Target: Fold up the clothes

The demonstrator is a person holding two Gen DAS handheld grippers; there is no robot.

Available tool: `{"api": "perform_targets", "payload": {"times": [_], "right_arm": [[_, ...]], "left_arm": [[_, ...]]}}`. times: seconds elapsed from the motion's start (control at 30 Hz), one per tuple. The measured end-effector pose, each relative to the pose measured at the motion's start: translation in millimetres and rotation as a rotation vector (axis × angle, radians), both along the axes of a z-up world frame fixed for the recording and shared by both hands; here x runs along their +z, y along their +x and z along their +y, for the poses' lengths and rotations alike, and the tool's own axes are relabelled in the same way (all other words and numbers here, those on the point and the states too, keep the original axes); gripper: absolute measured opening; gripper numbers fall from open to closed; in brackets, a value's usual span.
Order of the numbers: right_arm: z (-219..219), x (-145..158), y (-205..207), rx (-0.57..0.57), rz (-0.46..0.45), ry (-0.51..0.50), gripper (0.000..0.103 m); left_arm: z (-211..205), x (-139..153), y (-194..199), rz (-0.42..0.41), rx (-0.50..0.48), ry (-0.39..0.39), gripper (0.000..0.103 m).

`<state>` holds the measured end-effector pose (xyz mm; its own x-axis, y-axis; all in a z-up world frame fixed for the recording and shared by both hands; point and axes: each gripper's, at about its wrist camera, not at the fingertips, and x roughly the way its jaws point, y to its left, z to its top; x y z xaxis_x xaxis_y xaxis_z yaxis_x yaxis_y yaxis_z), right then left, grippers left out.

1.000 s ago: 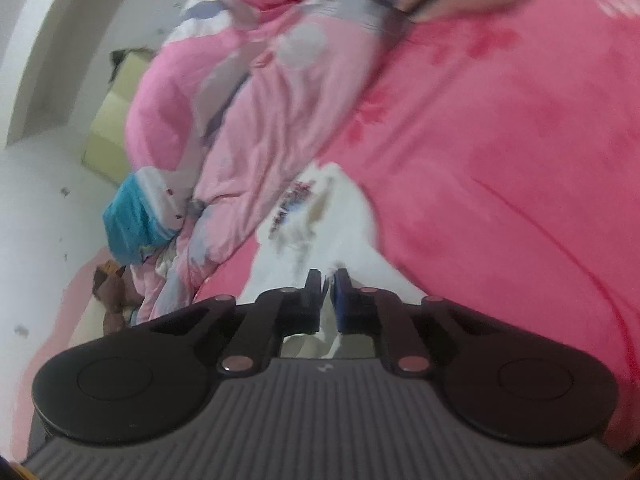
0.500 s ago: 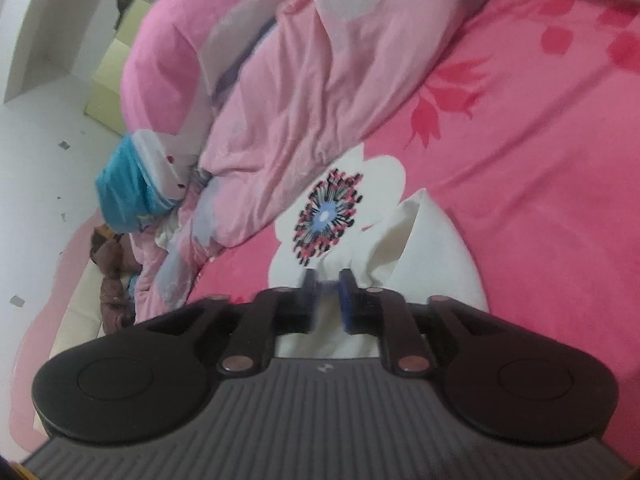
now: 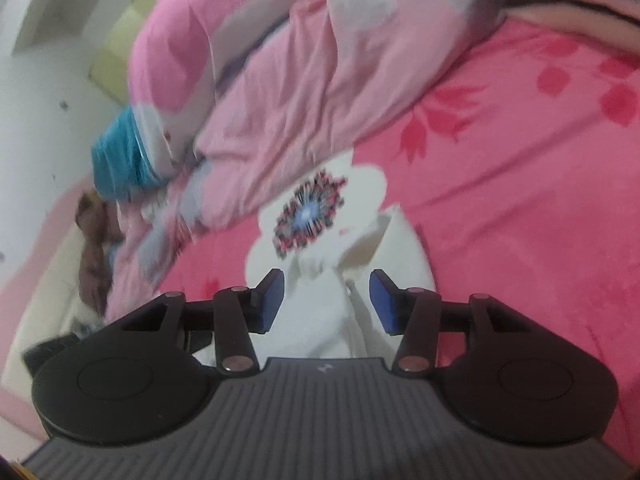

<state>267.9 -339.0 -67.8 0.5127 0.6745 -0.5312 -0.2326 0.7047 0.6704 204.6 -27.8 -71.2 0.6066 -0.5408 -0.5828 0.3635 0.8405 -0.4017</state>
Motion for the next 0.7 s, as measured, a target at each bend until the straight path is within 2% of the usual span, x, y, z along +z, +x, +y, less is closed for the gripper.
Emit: {"api": "perform_targets", "payload": {"times": [0.13, 0.23, 0.3, 0.37, 0.4, 0.47, 0.5, 0.57, 0.7], "right_arm": [[20.8, -19.4, 24.4, 0.099, 0.088, -0.028, 0.047], [28.0, -28.4, 30.6, 0.141, 0.104, -0.049, 0.045], [29.3, -30.9, 30.5, 0.161, 0.098, -0.051, 0.038], [31.1, -32.2, 29.6, 0.185, 0.084, -0.054, 0.019], [31.7, -32.0, 28.6, 0.193, 0.071, -0.058, 0.015], [32.2, -30.4, 26.1, 0.203, 0.034, -0.066, 0.007], [31.1, -28.5, 24.0, 0.203, 0.008, -0.065, 0.006], [26.5, -22.8, 18.3, 0.199, -0.060, -0.050, 0.006], [20.5, -16.3, 11.7, 0.189, -0.178, -0.062, 0.005]], "left_arm": [[-4.6, -0.9, 7.5, 0.028, -0.009, 0.011, 0.050], [-9.6, -5.3, 17.8, 0.067, -0.014, 0.028, 0.047], [-12.9, -8.2, 24.7, 0.092, -0.017, 0.039, 0.043], [-16.3, -11.2, 31.6, 0.118, -0.020, 0.050, 0.034], [-18.0, -12.6, 35.1, 0.131, -0.022, 0.056, 0.030], [-21.3, -15.6, 42.0, 0.156, -0.025, 0.067, 0.016], [-23.0, -17.0, 45.4, 0.169, -0.027, 0.072, 0.014], [-27.0, -13.1, 47.9, 0.135, -0.031, 0.082, 0.004], [-35.5, 4.3, 47.8, -0.019, -0.031, 0.119, 0.002]]}}
